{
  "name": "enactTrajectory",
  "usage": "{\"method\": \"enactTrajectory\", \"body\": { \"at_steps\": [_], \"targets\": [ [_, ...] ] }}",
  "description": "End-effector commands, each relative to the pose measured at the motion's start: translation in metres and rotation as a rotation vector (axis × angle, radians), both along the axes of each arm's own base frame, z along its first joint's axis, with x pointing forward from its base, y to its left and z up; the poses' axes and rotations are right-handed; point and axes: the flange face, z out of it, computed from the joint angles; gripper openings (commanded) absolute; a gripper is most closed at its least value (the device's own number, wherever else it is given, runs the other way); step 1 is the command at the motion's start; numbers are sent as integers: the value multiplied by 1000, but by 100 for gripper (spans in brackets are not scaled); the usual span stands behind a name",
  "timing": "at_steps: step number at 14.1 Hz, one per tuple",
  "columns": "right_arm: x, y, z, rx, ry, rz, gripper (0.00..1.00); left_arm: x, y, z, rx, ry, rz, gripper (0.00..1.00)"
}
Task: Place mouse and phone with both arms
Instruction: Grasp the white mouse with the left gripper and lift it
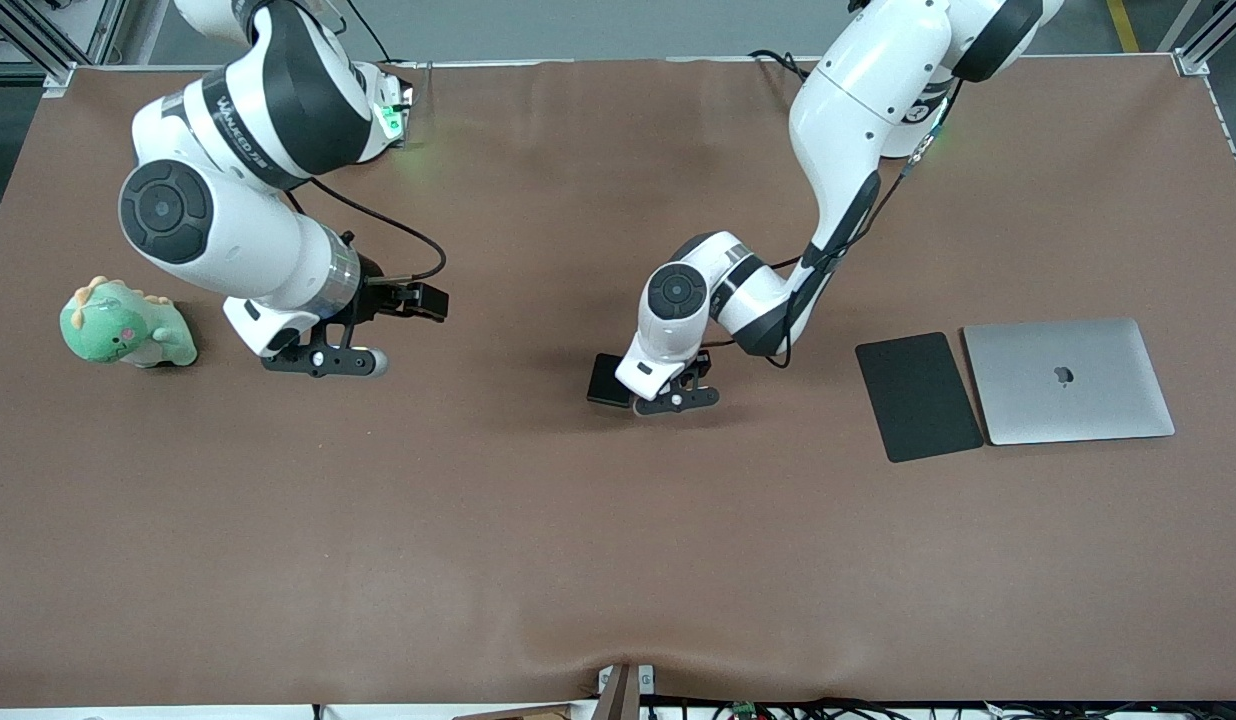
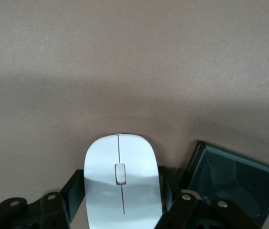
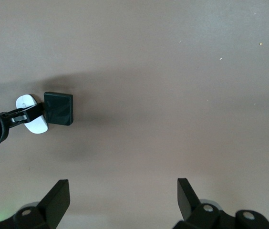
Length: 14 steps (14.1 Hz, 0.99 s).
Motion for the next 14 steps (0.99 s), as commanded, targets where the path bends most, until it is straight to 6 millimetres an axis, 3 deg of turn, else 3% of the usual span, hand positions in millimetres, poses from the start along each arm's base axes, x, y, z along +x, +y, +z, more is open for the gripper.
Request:
{"method": "enactTrajectory", "body": {
  "at_steps": [1, 4, 6, 9, 11, 14],
  "targets": [
    [-5, 12, 7, 0, -5, -9, 100, 1, -5, 0, 28, -31, 7, 63],
    [-5, 11, 7, 0, -5, -11, 100, 1, -1, 4, 66, -28, -13, 52],
    [-5, 12, 7, 1, -6, -10, 100, 6, 7, 17, 107, -34, -28, 50],
    [-7, 25, 7, 11, -29, 6, 100, 19, 27, 62, 146, -31, -35, 50],
    [-9, 41, 5, 18, -55, 8, 100, 22, 49, 89, 179, -24, -37, 50],
    [-13, 74, -13, 12, -75, -24, 100, 38, 107, 122, 189, -28, -96, 50]
  ]
}}
